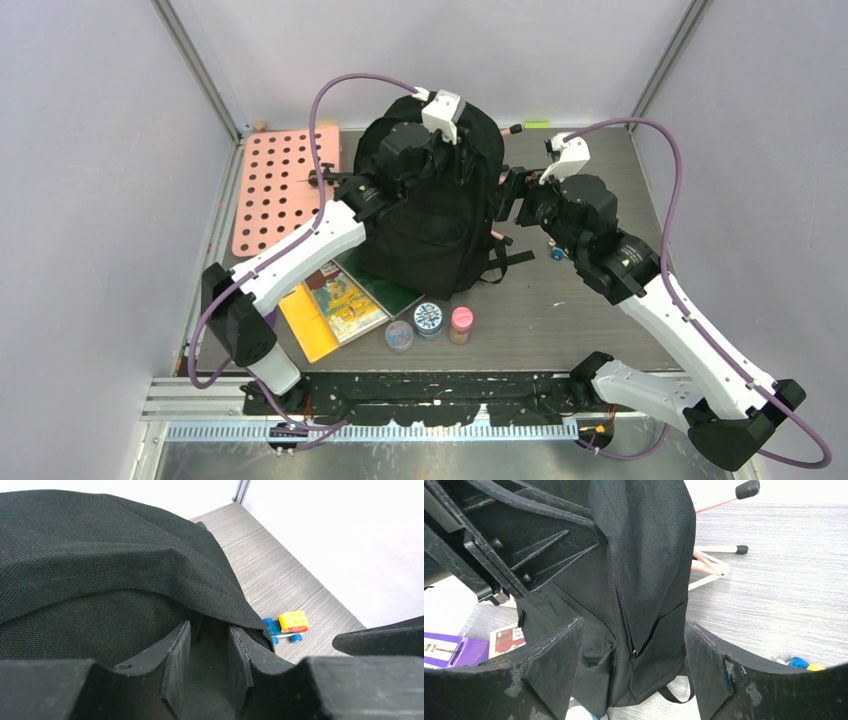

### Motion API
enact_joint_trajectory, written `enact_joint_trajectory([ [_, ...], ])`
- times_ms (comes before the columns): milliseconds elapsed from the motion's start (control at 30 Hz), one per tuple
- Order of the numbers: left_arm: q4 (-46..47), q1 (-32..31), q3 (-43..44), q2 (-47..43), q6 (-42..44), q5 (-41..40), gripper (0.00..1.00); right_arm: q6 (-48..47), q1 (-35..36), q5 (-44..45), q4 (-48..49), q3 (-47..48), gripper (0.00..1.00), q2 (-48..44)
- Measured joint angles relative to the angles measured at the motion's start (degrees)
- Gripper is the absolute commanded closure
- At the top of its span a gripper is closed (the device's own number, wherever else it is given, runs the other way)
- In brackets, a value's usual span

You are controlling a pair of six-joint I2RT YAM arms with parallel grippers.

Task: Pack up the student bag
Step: Unzip the student bag at the center of the board.

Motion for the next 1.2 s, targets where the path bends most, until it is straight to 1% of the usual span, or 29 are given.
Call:
enact_joint_trajectory([
  [267,-0.52,0.0,0.33,0.55,1.01,-0.92,0.75,0.04,0.0,0.02,0.0,-0.52,0.22,0.0],
  [633,-0.44,0.0,0.33,0.61,2.49,-3.5,0.76,0.22,0.0,0.04,0.0,-0.57,0.22,0.0],
  [867,-0.33,0.0,0.33,1.57,2.49,-3.3,0.76,0.24,0.0,0.04,0.0,-0.57,0.22,0.0],
  [1000,-0.2,0.0,0.33,2.71,2.4,-2.86,0.74,0.24,0.0,0.02,0.0,-0.57,0.26,0.0],
  [1200,0.46,0.0,0.33,3.5,2.14,-2.45,0.9,0.13,0.0,-0.22,-0.11,-0.55,0.3,0.5],
])
